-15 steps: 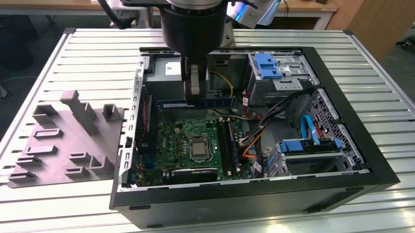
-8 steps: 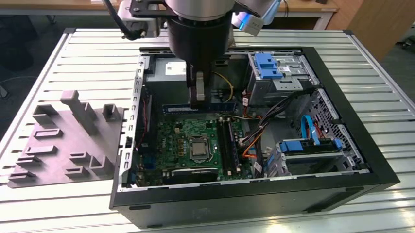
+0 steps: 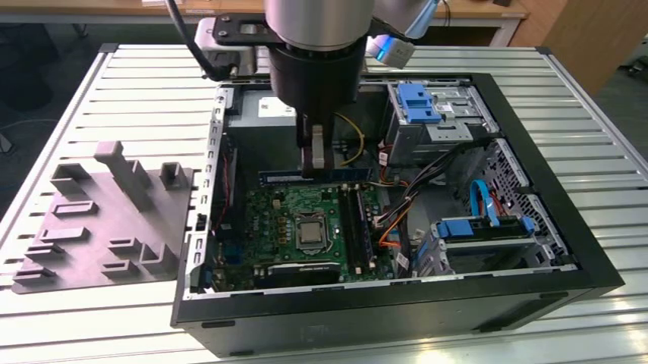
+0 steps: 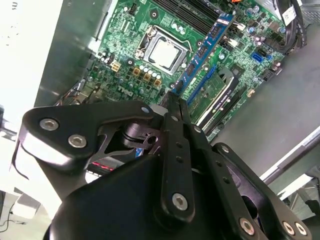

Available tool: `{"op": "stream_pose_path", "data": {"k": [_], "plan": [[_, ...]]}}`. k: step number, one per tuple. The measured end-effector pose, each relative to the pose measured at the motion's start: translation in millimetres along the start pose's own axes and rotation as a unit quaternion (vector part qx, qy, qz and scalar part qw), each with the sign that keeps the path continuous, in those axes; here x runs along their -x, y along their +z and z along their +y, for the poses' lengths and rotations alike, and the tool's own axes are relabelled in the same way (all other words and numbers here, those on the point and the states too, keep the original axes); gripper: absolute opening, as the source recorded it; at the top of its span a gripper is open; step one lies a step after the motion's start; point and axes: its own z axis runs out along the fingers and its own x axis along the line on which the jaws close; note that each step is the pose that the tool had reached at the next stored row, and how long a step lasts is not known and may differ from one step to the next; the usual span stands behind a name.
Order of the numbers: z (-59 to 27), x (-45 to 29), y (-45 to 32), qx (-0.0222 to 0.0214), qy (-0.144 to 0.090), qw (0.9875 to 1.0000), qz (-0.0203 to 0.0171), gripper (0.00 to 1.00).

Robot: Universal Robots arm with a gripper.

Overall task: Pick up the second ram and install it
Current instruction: 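Pick up the second ram and move it above second insertion slot, then insert the second ram into the second slot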

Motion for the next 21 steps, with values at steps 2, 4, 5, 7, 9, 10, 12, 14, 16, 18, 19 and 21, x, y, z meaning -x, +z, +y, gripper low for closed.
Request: {"op": "stream_pose_path", "data": {"k": [2,4,5,7,9,10,12,14,16,18,19,21], "plan": [[-0.3,-0.3,2.7,0.0000,0.000,1.0000,0.0000,0.12],[-0.4,-0.3,3.3,0.0000,0.000,1.0000,0.0001,0.12],[-0.5,-0.4,3.4,0.0000,0.000,1.0000,0.0000,0.12],[-0.6,-0.4,3.4,0.0000,0.000,1.0000,0.0000,0.12],[-0.6,-0.3,3.4,0.0000,0.000,1.0000,0.0000,0.12],[-0.6,-0.4,3.4,0.0000,0.000,1.0000,0.0000,0.12],[-0.6,-0.3,3.5,0.0000,0.000,1.0000,0.0000,0.12],[-0.6,-0.3,3.5,0.0000,0.000,1.0000,-0.0001,0.12],[-0.6,-0.3,3.5,0.0000,0.000,1.0000,-0.0002,0.12],[-0.6,-0.4,3.5,-0.0001,0.006,1.0000,-0.0002,0.12],[-0.7,-0.4,3.6,-0.0003,0.015,0.9999,-0.0003,0.12],[-0.7,-0.4,4.0,-0.0008,0.033,0.9994,-0.0005,0.12]]}}
